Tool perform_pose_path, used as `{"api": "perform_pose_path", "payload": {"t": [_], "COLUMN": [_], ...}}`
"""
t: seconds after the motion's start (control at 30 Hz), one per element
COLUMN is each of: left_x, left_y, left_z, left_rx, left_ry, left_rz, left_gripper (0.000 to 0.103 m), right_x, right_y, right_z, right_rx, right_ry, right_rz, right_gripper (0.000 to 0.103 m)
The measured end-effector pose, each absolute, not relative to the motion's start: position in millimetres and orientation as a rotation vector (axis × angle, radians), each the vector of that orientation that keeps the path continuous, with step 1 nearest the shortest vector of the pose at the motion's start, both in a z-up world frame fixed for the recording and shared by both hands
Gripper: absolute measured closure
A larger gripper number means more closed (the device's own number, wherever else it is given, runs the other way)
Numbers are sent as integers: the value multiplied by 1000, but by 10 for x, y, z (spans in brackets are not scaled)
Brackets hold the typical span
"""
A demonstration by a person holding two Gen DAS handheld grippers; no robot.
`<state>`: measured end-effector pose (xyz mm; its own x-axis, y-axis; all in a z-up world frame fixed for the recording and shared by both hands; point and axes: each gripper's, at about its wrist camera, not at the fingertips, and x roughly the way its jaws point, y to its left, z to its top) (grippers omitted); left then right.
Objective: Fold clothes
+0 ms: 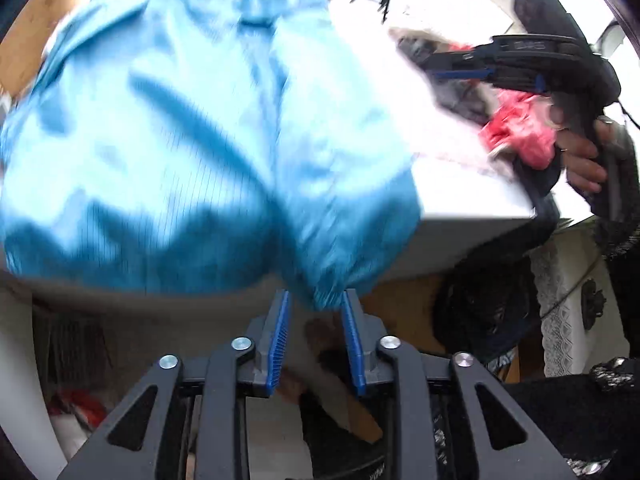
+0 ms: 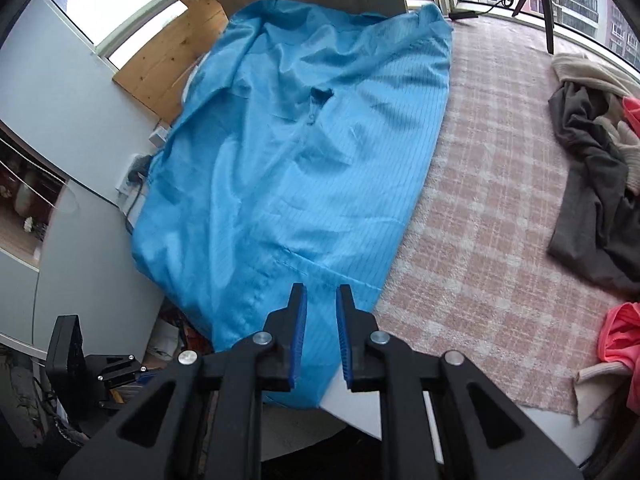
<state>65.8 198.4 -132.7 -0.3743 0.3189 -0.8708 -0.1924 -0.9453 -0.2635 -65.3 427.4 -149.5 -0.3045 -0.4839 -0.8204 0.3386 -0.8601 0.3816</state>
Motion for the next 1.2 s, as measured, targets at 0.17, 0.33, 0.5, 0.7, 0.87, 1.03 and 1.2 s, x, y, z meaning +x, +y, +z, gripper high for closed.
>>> {"api": "perform_pose_path", "payload": {"t": [0.17, 0.33, 0.5, 0.7, 0.87, 1.03, 1.2], "left_x": [417, 222, 154, 138, -278, -847, -1225], "left_y": [1825, 1507, 1014, -7, -786, -1361, -1698], "left_z": [-1143, -1099, -1082, -1102, -1212, -1553, -1861], "left_rx": [-1481, -1535, -1620, -1749, -1771, -1821, -1865], "left_ry": [-187, -290, -409, -474, -476, -545, -565], "left_rz": [2473, 2605, 2758, 2915, 2966, 2864, 2754], "left_gripper": [67, 67, 67, 58, 49, 49, 45], "right_x": [-993, -1455, -1724, -1835, -1824, -1749, -1660], "right_y": [4019, 3755, 3308, 3061, 2964, 2748, 2436], "right_z": [-1206, -1643, -2312, -2299, -1802, -1513, -1427], "right_rx": [1345, 1435, 1572, 1596, 1478, 1425, 1464], "right_ry": [-111, -68, -9, 10, -78, -138, -184], "right_rz": [-2275, -2188, -2006, -1942, -1971, -2080, -2174], "right_gripper": [87, 87, 87, 81, 74, 67, 67]}}
